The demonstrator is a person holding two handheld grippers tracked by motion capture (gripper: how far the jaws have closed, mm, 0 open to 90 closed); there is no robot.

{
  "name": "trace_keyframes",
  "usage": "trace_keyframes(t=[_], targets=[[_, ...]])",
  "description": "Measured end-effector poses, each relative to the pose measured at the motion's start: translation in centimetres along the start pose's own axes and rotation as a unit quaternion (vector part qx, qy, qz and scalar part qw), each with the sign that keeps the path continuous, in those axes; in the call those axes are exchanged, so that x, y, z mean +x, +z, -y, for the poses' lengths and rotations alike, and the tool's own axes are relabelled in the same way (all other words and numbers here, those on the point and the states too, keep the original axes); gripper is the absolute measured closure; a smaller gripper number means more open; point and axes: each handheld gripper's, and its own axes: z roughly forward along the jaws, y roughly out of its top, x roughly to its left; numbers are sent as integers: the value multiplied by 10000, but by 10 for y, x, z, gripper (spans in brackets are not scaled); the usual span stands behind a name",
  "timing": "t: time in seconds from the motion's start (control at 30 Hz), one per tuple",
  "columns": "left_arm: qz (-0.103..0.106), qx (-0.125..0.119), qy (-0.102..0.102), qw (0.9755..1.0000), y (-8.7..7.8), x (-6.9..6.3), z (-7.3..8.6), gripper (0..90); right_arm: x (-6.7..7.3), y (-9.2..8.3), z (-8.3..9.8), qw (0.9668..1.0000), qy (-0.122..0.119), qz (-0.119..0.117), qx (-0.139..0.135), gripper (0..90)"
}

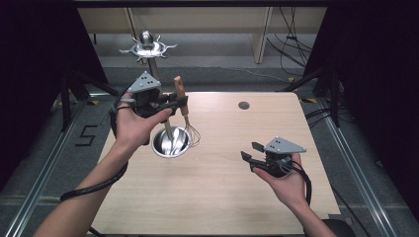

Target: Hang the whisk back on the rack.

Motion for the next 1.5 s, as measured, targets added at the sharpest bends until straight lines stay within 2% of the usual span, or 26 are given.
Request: trace_keyframes(t=[0.1,0.17,0.2,0.3,0.37,0.73,0.8,0.97,1.03,1.1,1.3,1.5], targets=[[-12,6,-30,10000,0,2,-3,724,0,-1,0,10000,-8,25,72,478],[-21,17,-33,10000,-1,3,-5,723,0,-1,0,10000,-5,62,21,477],[-30,28,-27,10000,-1,4,-6,724,2,0,0,9999,118,86,-21,477],[-45,33,-28,10000,-2,5,-8,723,2,-1,0,9999,104,101,-34,478],[-44,45,-23,10000,-2,6,-10,723,1,-2,-1,9999,87,46,82,478],[-109,90,-53,9999,-2,11,-16,723,1,-2,0,9999,103,75,25,477],[-120,107,-61,9999,-2,12,-17,723,1,-2,-1,9999,82,39,94,478],[-158,135,-72,9998,-2,14,-18,723,-1,-2,-1,10000,-13,34,67,478],[-167,138,-72,9997,-2,15,-18,723,0,0,0,9999,12,108,-78,478],[-171,156,-77,9997,-1,15,-19,723,-1,-2,-1,10000,12,27,80,477],[-190,155,-112,9996,0,16,-22,723,0,-1,-1,10000,17,53,22,478],[-223,129,-118,9996,-2,18,-26,723,0,-1,-1,10000,40,12,89,478]])
